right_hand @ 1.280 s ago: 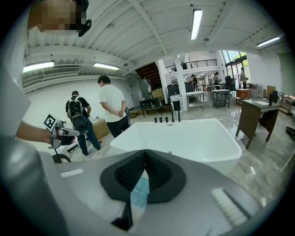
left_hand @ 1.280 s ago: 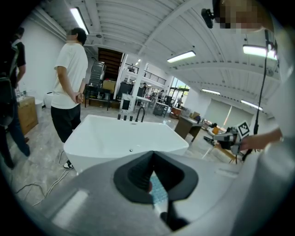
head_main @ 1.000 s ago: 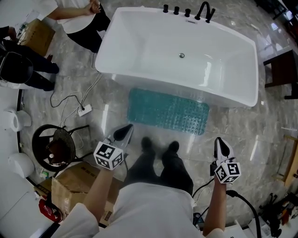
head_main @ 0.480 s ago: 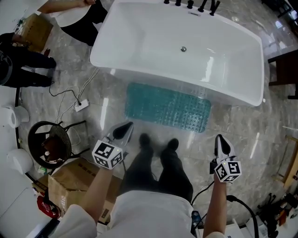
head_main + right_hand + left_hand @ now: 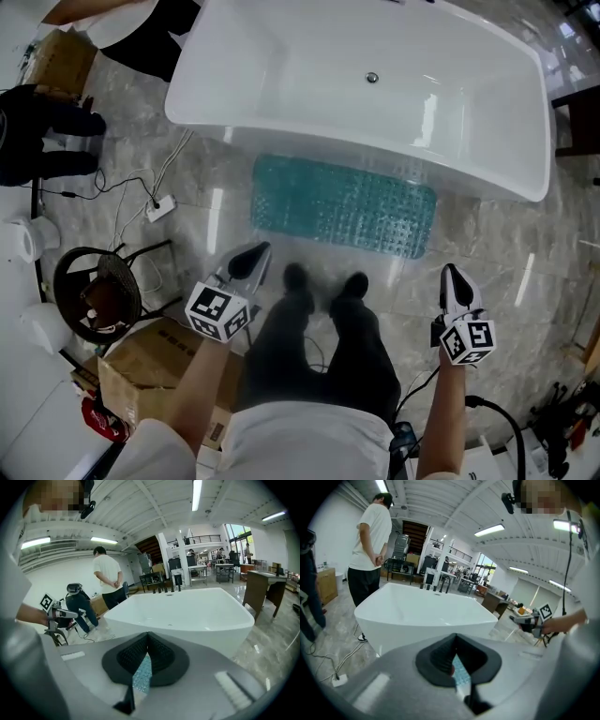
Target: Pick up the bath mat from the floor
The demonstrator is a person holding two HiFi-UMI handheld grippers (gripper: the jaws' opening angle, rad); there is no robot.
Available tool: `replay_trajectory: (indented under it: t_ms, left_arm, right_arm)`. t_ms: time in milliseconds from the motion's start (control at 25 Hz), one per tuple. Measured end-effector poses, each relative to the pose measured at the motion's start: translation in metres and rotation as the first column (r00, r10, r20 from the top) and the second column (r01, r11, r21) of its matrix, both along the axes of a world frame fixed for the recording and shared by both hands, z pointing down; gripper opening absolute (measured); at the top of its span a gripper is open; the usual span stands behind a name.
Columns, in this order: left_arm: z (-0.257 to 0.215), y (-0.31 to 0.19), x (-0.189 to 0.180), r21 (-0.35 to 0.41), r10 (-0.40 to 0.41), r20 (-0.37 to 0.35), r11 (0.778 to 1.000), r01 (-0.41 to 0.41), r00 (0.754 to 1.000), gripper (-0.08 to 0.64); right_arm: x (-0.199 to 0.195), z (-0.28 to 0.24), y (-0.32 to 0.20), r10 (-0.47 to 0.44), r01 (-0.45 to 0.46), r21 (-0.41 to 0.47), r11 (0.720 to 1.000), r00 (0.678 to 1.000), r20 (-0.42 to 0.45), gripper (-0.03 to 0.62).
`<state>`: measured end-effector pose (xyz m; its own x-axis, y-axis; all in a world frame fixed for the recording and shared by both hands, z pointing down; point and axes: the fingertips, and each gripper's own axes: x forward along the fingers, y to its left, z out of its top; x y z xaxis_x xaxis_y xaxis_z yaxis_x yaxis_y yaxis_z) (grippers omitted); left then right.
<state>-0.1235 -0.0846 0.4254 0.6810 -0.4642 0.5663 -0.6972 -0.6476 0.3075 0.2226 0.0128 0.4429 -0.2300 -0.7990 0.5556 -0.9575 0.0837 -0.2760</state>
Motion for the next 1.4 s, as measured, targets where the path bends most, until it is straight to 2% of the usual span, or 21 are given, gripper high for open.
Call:
replay_trajectory:
  t_ms: [520, 960, 1400]
  left_arm:
    - [0.118, -0.008, -0.011, 0.005, 0.005, 0.054, 1.000, -0.005, 0.999, 0.002]
    - [0.201, -0.028, -0.016, 0.017, 0.017, 0.065, 1.000, -0.018, 0.998, 0.002]
    - [0.286, -0.057, -0.030, 0.038, 0.027, 0.095, 0.999, -0.031, 0.995, 0.002]
  right_arm:
    - [0.010, 0.125, 0.006, -0.008, 0.008, -0.027, 1.000, 1.000, 0.002, 0.006]
    - [0.010, 0.213, -0.022, -0.008, 0.008, -0.031, 0.999, 1.000, 0.002, 0.006]
    - [0.030, 0.300, -0.041, 0.003, -0.003, -0.031, 1.000, 1.000, -0.018, 0.006]
